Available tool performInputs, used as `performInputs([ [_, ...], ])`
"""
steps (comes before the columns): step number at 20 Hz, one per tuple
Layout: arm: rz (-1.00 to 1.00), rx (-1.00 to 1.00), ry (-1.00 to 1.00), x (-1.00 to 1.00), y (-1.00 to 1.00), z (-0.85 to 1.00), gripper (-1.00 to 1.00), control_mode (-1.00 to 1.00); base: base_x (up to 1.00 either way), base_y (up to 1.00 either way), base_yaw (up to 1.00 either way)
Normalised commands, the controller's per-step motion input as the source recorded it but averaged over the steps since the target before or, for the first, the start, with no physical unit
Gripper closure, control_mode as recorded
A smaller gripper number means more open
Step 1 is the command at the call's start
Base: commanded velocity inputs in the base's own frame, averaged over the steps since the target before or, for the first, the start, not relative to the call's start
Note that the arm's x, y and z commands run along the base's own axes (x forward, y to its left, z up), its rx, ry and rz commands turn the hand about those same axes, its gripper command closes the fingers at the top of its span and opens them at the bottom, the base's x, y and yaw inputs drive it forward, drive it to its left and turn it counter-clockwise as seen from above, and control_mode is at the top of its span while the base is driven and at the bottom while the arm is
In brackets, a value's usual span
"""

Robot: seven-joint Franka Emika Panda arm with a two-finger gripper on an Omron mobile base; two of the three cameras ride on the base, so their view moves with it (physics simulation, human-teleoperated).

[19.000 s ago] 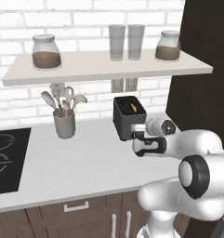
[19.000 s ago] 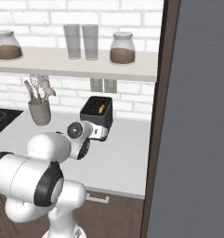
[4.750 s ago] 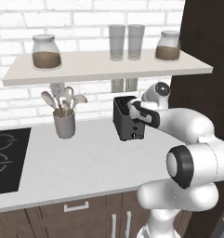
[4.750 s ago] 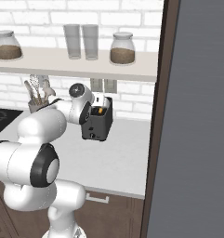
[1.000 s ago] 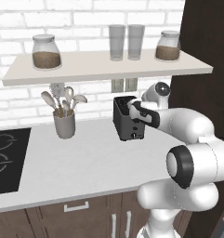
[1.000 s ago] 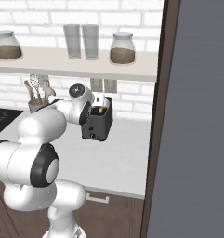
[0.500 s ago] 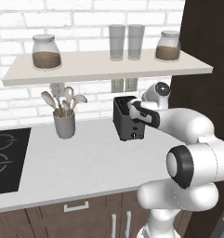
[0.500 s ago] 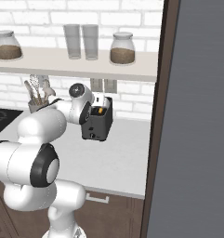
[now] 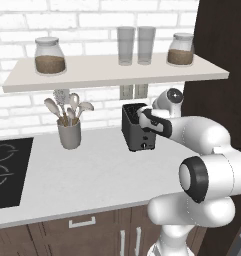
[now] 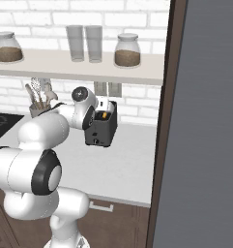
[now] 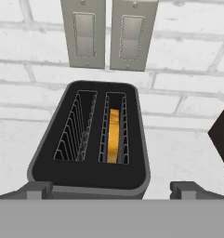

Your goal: Start the toaster. Once the lever pops up, take the bread to the plate on the dining counter.

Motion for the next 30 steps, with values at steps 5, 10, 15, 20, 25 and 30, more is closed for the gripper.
performInputs([
  [5, 0.0, 0.0, 0.0, 0.0, 0.0, 0.0, -1.0, -1.0, 0.0, 0.0, 0.0],
  [10, 0.0, 0.0, 0.0, 0.0, 0.0, 0.0, -1.0, -1.0, 0.0, 0.0, 0.0],
  [15, 0.0, 0.0, 0.0, 0.0, 0.0, 0.0, -1.0, -1.0, 0.0, 0.0, 0.0],
  [20, 0.0, 0.0, 0.0, 0.0, 0.0, 0.0, -1.0, -1.0, 0.0, 0.0, 0.0],
  [25, 0.0, 0.0, 0.0, 0.0, 0.0, 0.0, -1.0, -1.0, 0.0, 0.0, 0.0],
  [30, 0.0, 0.0, 0.0, 0.0, 0.0, 0.0, -1.0, -1.0, 0.0, 0.0, 0.0],
])
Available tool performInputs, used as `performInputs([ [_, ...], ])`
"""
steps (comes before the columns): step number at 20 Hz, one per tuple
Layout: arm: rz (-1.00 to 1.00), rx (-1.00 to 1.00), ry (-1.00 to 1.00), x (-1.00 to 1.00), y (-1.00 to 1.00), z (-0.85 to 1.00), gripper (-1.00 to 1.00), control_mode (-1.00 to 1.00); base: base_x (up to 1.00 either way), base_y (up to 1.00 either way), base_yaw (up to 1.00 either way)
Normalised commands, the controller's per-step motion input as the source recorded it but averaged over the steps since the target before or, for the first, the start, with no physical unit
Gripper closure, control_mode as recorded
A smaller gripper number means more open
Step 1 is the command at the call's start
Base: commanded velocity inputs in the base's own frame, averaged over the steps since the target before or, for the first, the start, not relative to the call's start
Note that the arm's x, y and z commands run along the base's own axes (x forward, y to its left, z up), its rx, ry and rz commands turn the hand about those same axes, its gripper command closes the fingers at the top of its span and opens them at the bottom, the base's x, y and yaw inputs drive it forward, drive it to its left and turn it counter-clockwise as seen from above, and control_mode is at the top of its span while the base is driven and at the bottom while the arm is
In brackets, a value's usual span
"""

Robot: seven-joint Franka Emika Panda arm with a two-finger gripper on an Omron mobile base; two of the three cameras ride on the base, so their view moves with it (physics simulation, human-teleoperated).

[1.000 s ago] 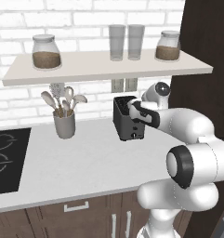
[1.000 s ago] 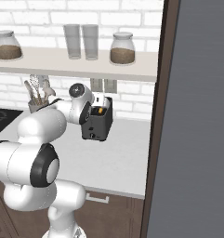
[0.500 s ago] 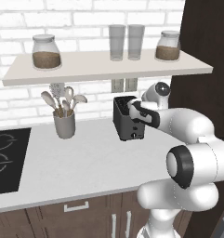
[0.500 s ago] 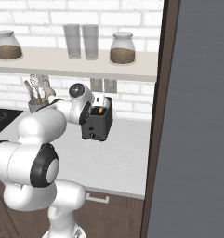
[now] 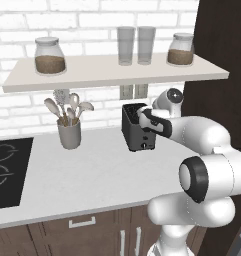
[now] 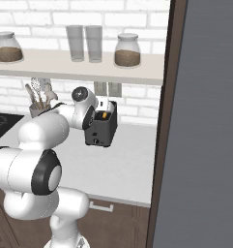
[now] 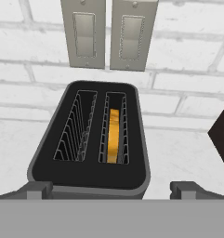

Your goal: Start the toaster. Once the lever pops up, take the bread to the plate on the dining counter.

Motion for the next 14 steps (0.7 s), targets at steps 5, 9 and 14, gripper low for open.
performInputs([
  [5, 0.0, 0.0, 0.0, 0.0, 0.0, 0.0, -1.0, -1.0, 0.0, 0.0, 0.0],
  [9, 0.0, 0.0, 0.0, 0.0, 0.0, 0.0, -1.0, -1.0, 0.0, 0.0, 0.0],
  [14, 0.0, 0.0, 0.0, 0.0, 0.0, 0.0, -1.0, -1.0, 0.0, 0.0, 0.0],
])
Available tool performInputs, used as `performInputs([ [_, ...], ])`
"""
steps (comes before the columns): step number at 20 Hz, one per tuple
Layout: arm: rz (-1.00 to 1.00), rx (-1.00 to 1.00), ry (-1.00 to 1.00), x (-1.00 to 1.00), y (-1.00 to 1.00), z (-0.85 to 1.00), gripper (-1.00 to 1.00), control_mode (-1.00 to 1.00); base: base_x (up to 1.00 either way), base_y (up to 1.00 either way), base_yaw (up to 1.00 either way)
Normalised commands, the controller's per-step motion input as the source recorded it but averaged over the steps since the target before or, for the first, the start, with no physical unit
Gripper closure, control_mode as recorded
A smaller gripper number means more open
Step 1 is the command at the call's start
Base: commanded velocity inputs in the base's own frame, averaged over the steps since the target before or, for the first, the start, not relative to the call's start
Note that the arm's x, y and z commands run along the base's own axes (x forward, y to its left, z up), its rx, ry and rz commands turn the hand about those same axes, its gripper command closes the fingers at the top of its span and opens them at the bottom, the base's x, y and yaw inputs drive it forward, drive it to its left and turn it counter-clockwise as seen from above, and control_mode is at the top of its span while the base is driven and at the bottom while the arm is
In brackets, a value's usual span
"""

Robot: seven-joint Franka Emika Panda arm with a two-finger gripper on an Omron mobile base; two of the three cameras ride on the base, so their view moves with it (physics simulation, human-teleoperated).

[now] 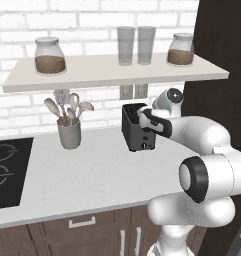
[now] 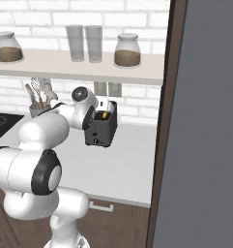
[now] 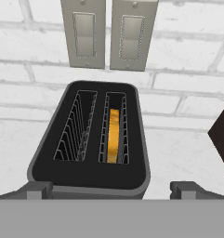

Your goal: Start the toaster. Once the lever pops up, take the bread to the plate on the dining counter.

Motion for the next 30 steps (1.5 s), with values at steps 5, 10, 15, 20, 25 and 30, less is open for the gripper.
performInputs([
  [5, 0.0, 0.0, 0.0, 0.0, 0.0, 0.0, -1.0, -1.0, 0.0, 0.0, 0.0],
  [10, 0.0, 0.0, 0.0, 0.0, 0.0, 0.0, -1.0, -1.0, 0.0, 0.0, 0.0],
  [15, 0.0, 0.0, 0.0, 0.0, 0.0, 0.0, -1.0, -1.0, 0.0, 0.0, 0.0],
  [20, 0.0, 0.0, 0.0, 0.0, 0.0, 0.0, -1.0, -1.0, 0.0, 0.0, 0.0],
  [25, 0.0, 0.0, 0.0, 0.0, 0.0, 0.0, -1.0, -1.0, 0.0, 0.0, 0.0],
  [30, 0.0, 0.0, 0.0, 0.0, 0.0, 0.0, -1.0, -1.0, 0.0, 0.0, 0.0],
])
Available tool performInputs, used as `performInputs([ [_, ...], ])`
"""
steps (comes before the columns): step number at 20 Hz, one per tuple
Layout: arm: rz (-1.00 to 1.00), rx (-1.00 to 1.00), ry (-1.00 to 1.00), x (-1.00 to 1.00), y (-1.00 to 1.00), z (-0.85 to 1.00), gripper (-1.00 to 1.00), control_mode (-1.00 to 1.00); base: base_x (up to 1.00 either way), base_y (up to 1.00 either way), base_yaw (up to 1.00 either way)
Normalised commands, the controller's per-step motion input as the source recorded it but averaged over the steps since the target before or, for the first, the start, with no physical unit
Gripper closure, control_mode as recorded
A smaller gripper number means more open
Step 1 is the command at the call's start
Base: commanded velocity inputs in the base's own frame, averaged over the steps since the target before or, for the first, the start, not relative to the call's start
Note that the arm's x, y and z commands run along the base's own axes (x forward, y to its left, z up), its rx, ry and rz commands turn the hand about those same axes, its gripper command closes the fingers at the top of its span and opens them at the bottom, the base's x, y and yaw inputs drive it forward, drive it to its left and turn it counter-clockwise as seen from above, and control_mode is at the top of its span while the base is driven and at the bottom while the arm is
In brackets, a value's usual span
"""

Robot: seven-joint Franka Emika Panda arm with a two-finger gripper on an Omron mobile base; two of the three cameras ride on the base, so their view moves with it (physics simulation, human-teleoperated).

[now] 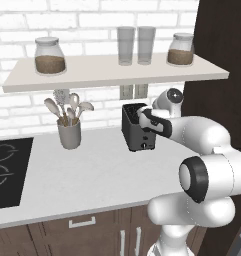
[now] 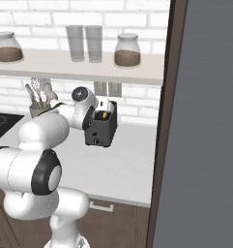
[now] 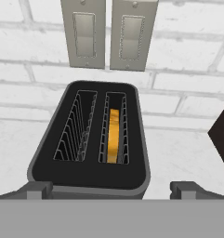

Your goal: Start the toaster. Once the lever pops up, take the bread to the plate on the dining counter.

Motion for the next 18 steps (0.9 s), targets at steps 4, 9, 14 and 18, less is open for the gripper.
performInputs([
  [4, 0.0, 0.0, 0.0, 0.0, 0.0, 0.0, -1.0, -1.0, 0.0, 0.0, 0.0],
  [9, 0.0, 0.0, 0.0, 0.0, 0.0, 0.0, -1.0, -1.0, 0.0, 0.0, 0.0],
  [14, 0.0, 0.0, 0.0, 0.0, 0.0, 0.0, -1.0, -1.0, 0.0, 0.0, 0.0],
  [18, 0.0, 0.0, 0.0, 0.0, 0.0, 0.0, -1.0, -1.0, 0.0, 0.0, 0.0],
])
